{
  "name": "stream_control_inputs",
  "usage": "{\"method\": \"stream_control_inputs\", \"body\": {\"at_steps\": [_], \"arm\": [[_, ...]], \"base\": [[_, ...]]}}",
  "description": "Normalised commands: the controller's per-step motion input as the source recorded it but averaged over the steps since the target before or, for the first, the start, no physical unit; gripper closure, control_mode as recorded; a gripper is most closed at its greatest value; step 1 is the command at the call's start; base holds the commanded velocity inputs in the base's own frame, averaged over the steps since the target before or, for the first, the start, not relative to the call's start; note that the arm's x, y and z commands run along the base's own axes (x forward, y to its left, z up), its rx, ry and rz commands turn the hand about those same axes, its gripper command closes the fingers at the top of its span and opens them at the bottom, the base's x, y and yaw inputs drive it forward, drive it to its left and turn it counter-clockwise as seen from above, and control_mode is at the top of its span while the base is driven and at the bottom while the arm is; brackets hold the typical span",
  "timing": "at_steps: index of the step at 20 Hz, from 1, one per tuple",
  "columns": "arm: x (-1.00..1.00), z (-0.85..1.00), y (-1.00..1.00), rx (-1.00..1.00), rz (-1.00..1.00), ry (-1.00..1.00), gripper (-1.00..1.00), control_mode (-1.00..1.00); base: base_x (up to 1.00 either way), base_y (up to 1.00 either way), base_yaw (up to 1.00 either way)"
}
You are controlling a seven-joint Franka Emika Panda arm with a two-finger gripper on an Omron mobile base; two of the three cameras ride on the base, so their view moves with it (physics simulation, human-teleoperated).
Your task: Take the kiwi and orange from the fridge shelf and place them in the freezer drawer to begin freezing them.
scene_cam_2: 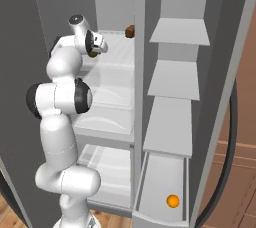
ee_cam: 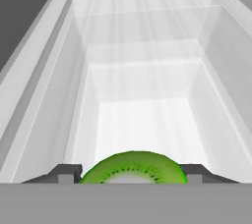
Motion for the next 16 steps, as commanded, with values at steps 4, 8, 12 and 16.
{"method": "stream_control_inputs", "body": {"at_steps": [4,8,12,16], "arm": [[-0.03,0.0,0.0,0.0,0.0,0.0,1.0,-1.0],[-0.74,0.05,0.0,0.01,0.01,-0.01,1.0,-1.0],[-1.0,0.31,0.01,0.04,0.04,-0.04,1.0,-1.0],[-1.0,0.32,0.08,0.04,0.0,0.0,1.0,-1.0]], "base": [[0.0,0.0,0.0],[0.0,0.0,0.0],[0.0,0.0,0.0],[0.0,0.0,0.0]]}}
